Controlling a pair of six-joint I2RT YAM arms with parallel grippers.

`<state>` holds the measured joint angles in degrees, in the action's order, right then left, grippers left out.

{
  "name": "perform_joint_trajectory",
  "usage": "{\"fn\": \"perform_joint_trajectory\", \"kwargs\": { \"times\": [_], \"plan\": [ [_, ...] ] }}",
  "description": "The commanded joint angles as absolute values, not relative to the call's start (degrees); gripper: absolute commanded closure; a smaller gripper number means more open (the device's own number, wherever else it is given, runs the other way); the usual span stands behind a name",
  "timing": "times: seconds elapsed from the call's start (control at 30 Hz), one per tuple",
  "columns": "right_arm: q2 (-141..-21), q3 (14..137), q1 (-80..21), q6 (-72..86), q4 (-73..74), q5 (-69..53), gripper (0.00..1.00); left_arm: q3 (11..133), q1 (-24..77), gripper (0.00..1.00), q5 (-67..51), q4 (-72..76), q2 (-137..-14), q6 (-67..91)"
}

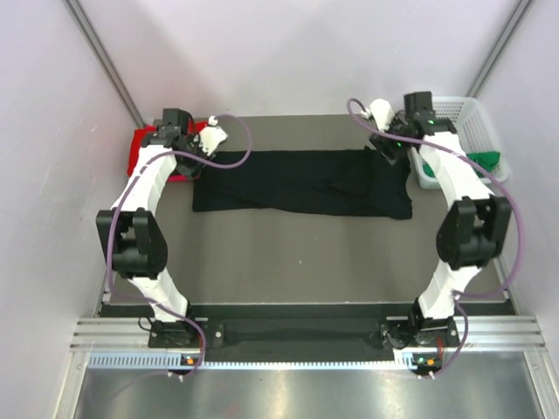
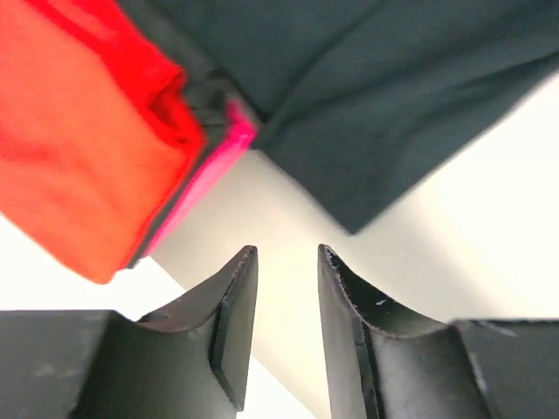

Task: Fold and stack the t-shirts
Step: Fold the tshirt

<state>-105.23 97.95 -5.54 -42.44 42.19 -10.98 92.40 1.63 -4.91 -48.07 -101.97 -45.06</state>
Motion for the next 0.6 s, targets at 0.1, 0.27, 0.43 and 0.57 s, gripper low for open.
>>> {"fn": "perform_joint_trajectory", "kwargs": {
  "times": [0.1, 0.27, 0.43, 0.57],
  "plan": [
    [-103.88, 85.61, -0.62, -45.61, 54.31, -19.86, 0.47, 83.77, 2.29, 0.61, -11.33, -50.28, -107.14, -41.4],
    [-105.9, 84.81, 1.67, -45.26, 54.84, -19.08, 0.47, 84.63, 2.29, 0.59, -11.6, -48.86, -110.64, -39.73],
    [-108.45, 85.08, 2.64, -45.09, 54.06, -18.02, 0.47, 86.57, 2.29, 0.57, -12.22, -48.87, -113.2, -39.11],
    [-109.51, 84.99, 2.64, -44.74, 53.44, -17.06, 0.46, 87.8, 2.29, 0.55, -11.95, -49.22, -115.22, -38.85]
  ]
}}
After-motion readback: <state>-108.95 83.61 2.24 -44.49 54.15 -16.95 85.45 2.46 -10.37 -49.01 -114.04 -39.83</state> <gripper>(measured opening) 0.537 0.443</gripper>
